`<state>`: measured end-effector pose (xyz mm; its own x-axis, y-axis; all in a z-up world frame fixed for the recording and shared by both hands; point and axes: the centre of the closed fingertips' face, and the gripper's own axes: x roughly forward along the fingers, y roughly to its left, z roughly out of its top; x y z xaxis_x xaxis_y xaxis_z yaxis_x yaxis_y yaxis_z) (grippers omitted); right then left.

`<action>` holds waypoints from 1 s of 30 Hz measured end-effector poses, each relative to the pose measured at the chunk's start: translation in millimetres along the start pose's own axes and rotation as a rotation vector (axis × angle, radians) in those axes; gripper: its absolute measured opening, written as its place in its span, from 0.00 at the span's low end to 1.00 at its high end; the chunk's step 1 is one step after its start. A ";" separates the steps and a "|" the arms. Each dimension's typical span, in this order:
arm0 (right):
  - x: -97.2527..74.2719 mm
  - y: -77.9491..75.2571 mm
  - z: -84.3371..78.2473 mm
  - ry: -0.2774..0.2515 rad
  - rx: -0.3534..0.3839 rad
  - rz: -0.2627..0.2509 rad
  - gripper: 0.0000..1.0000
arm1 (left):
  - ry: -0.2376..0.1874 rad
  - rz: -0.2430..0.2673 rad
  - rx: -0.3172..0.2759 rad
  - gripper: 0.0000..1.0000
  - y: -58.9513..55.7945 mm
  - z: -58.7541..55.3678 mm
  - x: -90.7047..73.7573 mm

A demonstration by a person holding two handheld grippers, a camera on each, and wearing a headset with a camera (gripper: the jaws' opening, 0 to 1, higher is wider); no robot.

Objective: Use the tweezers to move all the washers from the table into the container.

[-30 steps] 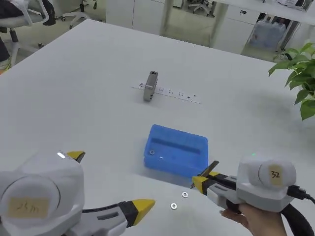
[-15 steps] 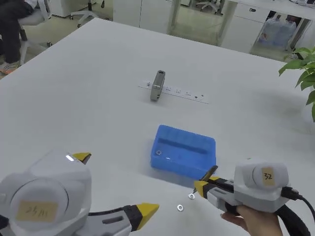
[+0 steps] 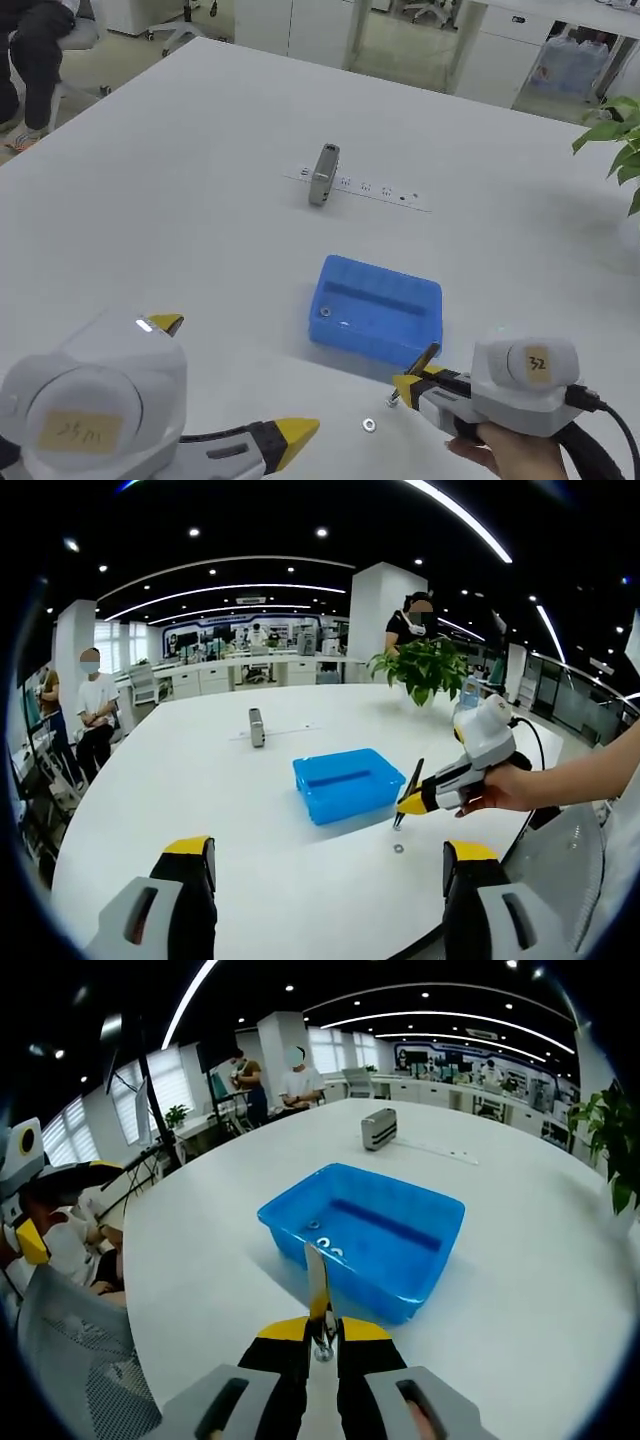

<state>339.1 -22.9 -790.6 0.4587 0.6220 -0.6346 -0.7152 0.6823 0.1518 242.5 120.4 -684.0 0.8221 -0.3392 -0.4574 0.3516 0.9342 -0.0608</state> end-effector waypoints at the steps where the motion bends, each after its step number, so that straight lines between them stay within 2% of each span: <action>1: -0.2 -0.2 0.0 0.000 -0.001 -0.001 0.06 | 0.000 -0.001 -0.002 0.96 0.2 -0.2 0.0; 9: 0.5 -1.4 1.6 -0.003 -0.010 -0.009 0.06 | 0.006 0.004 0.002 0.96 2.3 -1.5 -0.3; 13: -0.4 -0.3 7.9 -0.018 -0.006 -0.006 0.06 | 0.009 0.007 0.006 0.96 3.2 -2.7 -0.6; 18: 3.2 -2.4 1.5 0.002 -0.007 -0.006 0.06 | 0.012 0.009 0.006 0.96 3.3 -3.3 -0.5; 30: 1.2 -2.3 1.2 -0.013 -0.010 -0.011 0.06 | 0.016 0.008 0.007 0.96 3.1 -3.9 0.4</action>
<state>342.0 -23.3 -790.8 0.4733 0.6199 -0.6259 -0.7152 0.6852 0.1378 242.2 123.6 -687.8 0.8177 -0.3299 -0.4718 0.3483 0.9360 -0.0508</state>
